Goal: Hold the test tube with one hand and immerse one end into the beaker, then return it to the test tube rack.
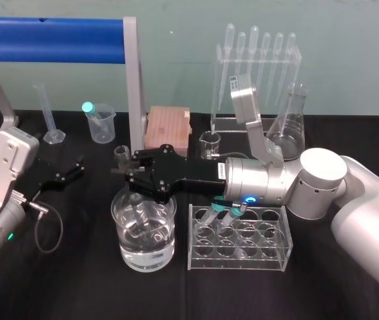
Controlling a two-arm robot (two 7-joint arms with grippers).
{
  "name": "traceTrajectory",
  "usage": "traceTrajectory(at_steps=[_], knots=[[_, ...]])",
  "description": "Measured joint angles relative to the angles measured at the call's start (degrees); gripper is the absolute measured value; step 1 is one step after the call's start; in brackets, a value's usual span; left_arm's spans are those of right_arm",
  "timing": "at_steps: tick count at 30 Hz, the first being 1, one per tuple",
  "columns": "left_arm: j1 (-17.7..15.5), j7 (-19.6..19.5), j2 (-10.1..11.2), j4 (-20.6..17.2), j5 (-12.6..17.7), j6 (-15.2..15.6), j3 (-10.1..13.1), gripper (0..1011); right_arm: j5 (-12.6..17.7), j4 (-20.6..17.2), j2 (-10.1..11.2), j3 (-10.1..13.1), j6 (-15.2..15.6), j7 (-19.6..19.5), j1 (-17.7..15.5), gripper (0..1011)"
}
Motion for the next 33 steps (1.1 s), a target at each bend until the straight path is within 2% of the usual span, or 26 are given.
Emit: traceTrajectory(at_steps=[33], knots=[[0.0,0.0,0.0,0.0,0.0,0.0,0.0,1000,0.08,-0.1,0.0,0.02,-0.09,0.05,-0.03,225]])
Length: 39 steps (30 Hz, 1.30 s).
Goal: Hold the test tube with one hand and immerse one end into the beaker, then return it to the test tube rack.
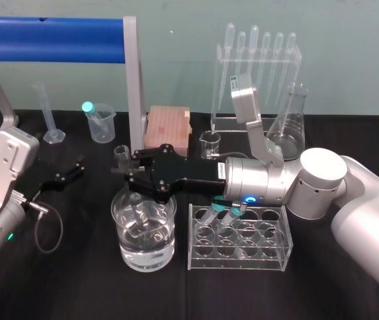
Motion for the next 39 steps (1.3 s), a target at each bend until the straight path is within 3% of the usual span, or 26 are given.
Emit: traceTrajectory(at_steps=[39], knots=[[0.0,0.0,0.0,0.0,0.0,0.0,0.0,1000,0.0,0.0,0.0,0.0,0.01,0.0,0.0,225]])
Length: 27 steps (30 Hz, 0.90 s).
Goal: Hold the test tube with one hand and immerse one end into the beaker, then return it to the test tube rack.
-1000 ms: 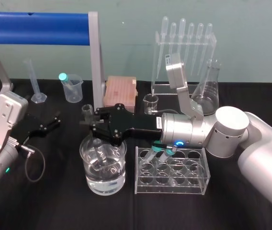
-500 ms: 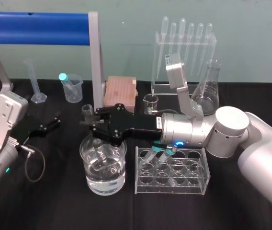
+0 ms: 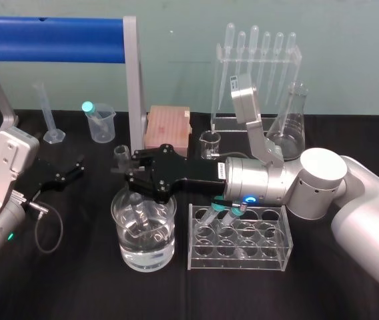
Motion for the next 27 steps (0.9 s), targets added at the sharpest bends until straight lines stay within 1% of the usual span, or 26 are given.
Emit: traceTrajectory(at_steps=[27], knots=[[0.0,0.0,0.0,0.0,0.0,0.0,0.0,1000,0.0,0.0,0.0,0.0,0.0,0.0,0.0,225]])
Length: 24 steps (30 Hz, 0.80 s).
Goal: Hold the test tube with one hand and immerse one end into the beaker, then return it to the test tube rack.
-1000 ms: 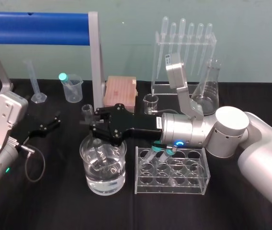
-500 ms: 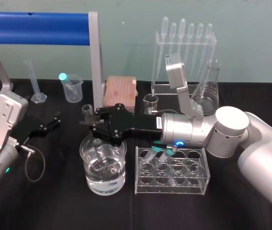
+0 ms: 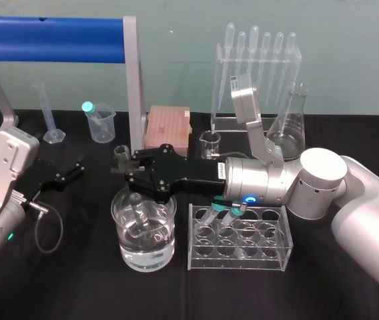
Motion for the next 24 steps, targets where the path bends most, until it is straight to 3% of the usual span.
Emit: traceTrajectory(at_steps=[24], knots=[[0.0,0.0,0.0,0.0,0.0,0.0,0.0,1000,0.0,0.0,0.0,0.0,0.0,0.0,0.0,225]])
